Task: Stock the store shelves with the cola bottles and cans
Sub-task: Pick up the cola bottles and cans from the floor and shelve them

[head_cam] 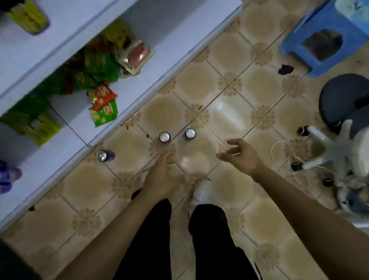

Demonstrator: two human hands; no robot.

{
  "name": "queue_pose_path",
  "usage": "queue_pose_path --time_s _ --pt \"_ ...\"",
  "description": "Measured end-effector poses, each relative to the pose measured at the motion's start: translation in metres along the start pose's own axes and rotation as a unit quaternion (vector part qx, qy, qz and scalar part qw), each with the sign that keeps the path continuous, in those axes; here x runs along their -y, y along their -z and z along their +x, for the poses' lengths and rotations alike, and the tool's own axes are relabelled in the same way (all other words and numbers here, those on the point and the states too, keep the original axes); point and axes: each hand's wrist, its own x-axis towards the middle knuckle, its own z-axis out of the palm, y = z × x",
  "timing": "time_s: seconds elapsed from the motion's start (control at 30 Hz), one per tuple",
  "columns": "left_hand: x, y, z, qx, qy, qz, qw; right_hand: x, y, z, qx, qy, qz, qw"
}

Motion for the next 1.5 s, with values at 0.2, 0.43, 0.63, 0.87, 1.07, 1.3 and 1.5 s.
queue_pose_path --time_s 0.2,0.43,0.63,0.87,1.07,1.3,1.5 --pt "0.076 -0.056 0.152 0.065 0.079 0.023 0.994 -0.05 -0.066 0.173 0.035 -0.005 -0.211 0.977" --pt "0.155 -0.11 0.328 0.084 0.082 0.047 0.992 -0.096 -0.158 0.339 -0.014 0.058 -0.291 0.955" --pt "0.199 -0.135 0.4 0.083 0.065 0.06 0.993 -0.107 -0.198 0.43 0.008 0.065 -0.326 0.943" --pt "0.166 -0.113 0.376 0.109 0.063 0.06 0.99 -0.092 -0.161 0.407 0.047 0.065 -0.294 0.952" --pt "0.066 -0.037 0.226 0.093 -0.002 0.049 0.994 -0.015 -0.057 0.222 0.143 0.015 0.073 0.987" --pt "-0.053 0.063 0.041 -0.014 -0.17 0.002 0.985 0.115 0.036 0.005 0.255 0.072 0.16 0.951" --pt "-0.09 0.115 -0.05 -0.011 -0.137 -0.117 0.984 0.17 0.025 -0.098 0.178 0.128 0.178 0.959"
